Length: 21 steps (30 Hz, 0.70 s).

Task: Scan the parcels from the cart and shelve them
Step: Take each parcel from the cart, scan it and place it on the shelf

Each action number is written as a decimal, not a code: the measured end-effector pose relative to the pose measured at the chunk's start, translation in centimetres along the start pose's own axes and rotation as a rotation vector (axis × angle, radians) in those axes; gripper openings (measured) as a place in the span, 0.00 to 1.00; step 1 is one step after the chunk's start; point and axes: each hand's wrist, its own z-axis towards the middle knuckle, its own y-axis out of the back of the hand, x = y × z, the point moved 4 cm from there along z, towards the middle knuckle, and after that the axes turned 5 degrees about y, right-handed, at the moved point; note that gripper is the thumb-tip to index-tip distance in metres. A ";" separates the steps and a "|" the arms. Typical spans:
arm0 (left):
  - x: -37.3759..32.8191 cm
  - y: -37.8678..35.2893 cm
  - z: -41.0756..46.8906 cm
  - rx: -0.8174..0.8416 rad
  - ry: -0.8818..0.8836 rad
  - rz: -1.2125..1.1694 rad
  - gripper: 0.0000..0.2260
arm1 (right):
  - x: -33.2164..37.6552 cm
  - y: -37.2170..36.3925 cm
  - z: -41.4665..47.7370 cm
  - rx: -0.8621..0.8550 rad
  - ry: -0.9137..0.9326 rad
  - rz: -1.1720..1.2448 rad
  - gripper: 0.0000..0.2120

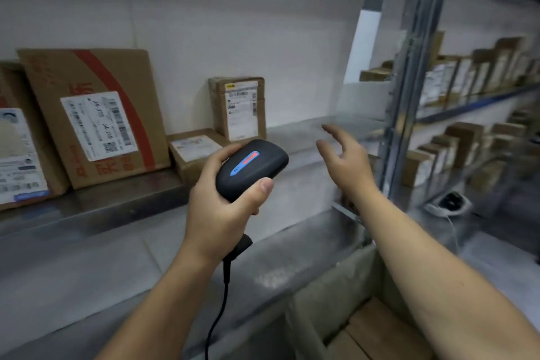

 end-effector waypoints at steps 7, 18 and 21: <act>4.6 -4.1 -3.9 0.173 0.135 0.050 0.27 | -3.8 5.2 -9.9 -0.093 -0.189 -0.198 0.18; 10.6 -10.4 -10.6 0.403 0.284 0.104 0.23 | -8.9 10.6 -24.1 -0.142 -0.500 -0.261 0.20; 11.9 -12.0 -11.8 0.435 0.330 0.115 0.24 | -10.9 11.3 -26.7 -0.107 -0.556 -0.274 0.21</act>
